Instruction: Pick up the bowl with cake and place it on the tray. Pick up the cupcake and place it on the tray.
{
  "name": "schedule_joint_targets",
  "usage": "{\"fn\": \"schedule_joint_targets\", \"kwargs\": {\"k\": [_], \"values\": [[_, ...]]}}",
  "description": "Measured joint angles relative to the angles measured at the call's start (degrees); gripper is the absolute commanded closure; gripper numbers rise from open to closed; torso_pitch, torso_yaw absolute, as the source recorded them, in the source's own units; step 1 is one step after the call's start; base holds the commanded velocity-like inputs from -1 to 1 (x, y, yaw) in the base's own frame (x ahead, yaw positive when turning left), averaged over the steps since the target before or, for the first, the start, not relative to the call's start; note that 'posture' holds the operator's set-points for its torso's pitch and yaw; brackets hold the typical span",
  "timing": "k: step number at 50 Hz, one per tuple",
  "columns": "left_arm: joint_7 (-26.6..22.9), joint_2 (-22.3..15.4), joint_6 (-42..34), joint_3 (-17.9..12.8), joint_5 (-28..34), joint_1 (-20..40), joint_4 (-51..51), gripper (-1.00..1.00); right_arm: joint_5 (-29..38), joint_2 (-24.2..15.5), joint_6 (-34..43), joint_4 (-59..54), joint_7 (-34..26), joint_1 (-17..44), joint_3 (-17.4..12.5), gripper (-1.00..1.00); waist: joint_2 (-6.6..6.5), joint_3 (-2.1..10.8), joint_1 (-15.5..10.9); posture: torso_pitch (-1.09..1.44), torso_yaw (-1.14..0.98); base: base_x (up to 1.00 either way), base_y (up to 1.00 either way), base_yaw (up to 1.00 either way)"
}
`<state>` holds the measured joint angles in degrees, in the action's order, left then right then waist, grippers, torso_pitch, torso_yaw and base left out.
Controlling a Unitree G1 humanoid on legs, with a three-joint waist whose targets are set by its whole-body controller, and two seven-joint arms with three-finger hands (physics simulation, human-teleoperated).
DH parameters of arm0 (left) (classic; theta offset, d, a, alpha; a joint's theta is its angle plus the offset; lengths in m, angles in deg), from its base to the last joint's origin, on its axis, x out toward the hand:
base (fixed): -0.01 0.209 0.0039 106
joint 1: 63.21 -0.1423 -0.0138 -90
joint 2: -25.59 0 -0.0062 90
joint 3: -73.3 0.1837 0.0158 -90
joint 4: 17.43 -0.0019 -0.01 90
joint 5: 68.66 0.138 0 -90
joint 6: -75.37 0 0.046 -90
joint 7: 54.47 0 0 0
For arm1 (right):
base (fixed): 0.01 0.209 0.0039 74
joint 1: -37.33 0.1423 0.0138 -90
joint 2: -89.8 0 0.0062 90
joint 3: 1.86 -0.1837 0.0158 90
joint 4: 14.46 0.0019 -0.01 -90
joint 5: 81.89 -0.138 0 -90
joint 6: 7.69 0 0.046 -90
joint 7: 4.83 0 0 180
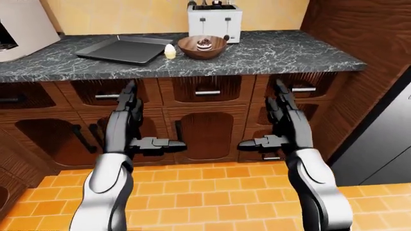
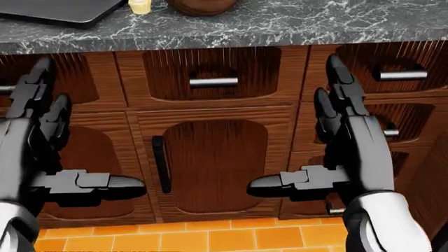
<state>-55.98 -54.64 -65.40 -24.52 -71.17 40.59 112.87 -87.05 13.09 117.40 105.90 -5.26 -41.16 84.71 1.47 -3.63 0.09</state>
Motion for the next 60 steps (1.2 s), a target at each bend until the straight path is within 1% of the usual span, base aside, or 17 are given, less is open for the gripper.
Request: {"fn": "schedule_joint_targets", "kwargs": {"k": [2,4,8,10,14,25,27,29,32,39,41,43,44,45,48,51,60], "values": [[-0.39,-0.24,-1.18,-0.09,-0.5,0.45,0.09,-1.0,-0.05,-0.02,1.12,1.0,0.27,0.21,-0.1,-1.0,0.39,0.57,0.12,0.0,0.0,0.49,0.0,0.0],[-0.41,-0.5,-2.08,-0.71,-0.79,1.15,1.43,-1.0,-0.28,-0.05,1.11,1.74,0.18,0.54,-0.02,-1.0,-0.36,0.9,0.12,0.0,0.0,0.49,0.0,0.0],[-0.36,-0.75,-2.07,-1.09,-0.99,1.66,3.22,-1.0,-0.68,-0.18,0.81,2.12,-0.11,0.41,0.01,-1.0,-3.19,0.94,0.81,0.0,0.0,0.47,0.0,0.0],[-0.35,-1.01,-3.07,-1.61,-1.34,2.35,3.73,-1.0,-0.72,-0.28,1.64,2.7,-0.19,0.89,0.18,-1.0,-5.77,1.22,1.04,0.0,0.0,0.49,0.0,0.0],[0.13,-1.56,-5.62,-3.25,-1.56,1.97,3.75,-1.0,-1.22,0.24,3.14,2.1,-0.79,0.78,1.71,-1.0,-5.94,0.77,-0.51,0.0,0.0,0.48,0.0,0.0],[0.57,-2.5,-5.98,-4.39,-3.25,2.71,5.68,-1.0,-2.69,0.23,2.42,5.44,-1.2,1.02,0.98,-1.0,0.73,2.16,-1.87,0.0,0.0,0.46,0.0,0.0],[0.33,-1.71,-5.8,-3.14,-3.68,1.21,4.74,-1.0,-2.89,0.04,3.01,5.21,-1.09,0.08,0.41,-1.0,0.38,0.41,-0.98,0.0,0.0,0.37,0.0,0.0],[-0.15,-1.67,-6.27,-2.9,-4.37,0.63,4.47,-1.0,-2.88,0.03,3.92,5.14,-0.81,-0.53,-0.02,-1.0,1.35,0.57,-0.32,0.0,0.0,0.14,0.02,0.0],[-0.12,-1.92,-6.02,-3.93,-4.55,0.87,4.87,-1.0,-3.13,0.12,4.01,5.96,-0.7,-0.21,0.18,-1.0,0.41,1.75,-0.13,0.0,0.0,0.07,0.12,0.0],[0.24,-2.07,-6.04,-4.64,-5.29,0.92,6.72,-1.0,-5.71,0.3,4.92,8.51,-0.86,-0.47,-0.2,-1.0,-0.88,1.95,-1.36,0.0,0.0,0.0,0.56,0.0],[0.17,-2.14,-6.3,-4.61,-5.65,0.96,6.87,-1.0,-6.16,0.16,5.36,8.72,-0.61,-0.28,-0.58,-1.0,-2.15,2.16,-1.45,0.0,0.0,0.0,0.31,0.32],[0.05,-2.27,-6.61,-4.48,-6.17,1.74,7.01,-1.0,-6.57,-0.21,6.15,9.51,-0.17,0.25,-1.37,-1.0,-5.84,2.11,-2.54,0.0,0.0,0.0,0.0,0.64],[0.09,-2.66,-6.72,-4.9,-6.34,1.88,6.93,-1.0,-6.84,0.02,6.45,9.78,0.0,0.71,-1.26,-1.0,-6.7,1.57,-3.11,0.0,0.0,0.0,0.0,0.64],[0.24,-2.83,-7.16,-5.56,-6.44,1.69,6.62,-1.0,-7.28,0.22,6.82,9.88,0.04,0.68,-0.77,-1.0,-6.33,0.71,-3.33,0.0,0.0,0.0,0.0,0.62],[1.16,-3.18,-8.83,-7.59,-6.11,1.02,7.09,-1.0,-8.51,-0.31,7.73,10.07,-0.4,0.97,0.62,-1.0,-5.06,1.23,-3.42,0.0,0.0,0.0,0.0,0.0],[1.46,-3.41,-8.65,-7.59,-6.39,1.88,8.27,-1.0,-8.73,-0.63,7.19,11.34,-0.26,1.57,-0.47,-1.0,-3.49,1.56,-1.84,0.0,0.0,0.0,0.0,0.0],[1.4,-3.79,-9.46,-8.32,-8.02,1.29,9.48,-1.0,-8.4,-0.87,5.85,12.06,0.17,1.19,-0.39,-1.0,-2.15,1.48,-1.03,0.0,0.0,0.0,0.0,0.0]]}}
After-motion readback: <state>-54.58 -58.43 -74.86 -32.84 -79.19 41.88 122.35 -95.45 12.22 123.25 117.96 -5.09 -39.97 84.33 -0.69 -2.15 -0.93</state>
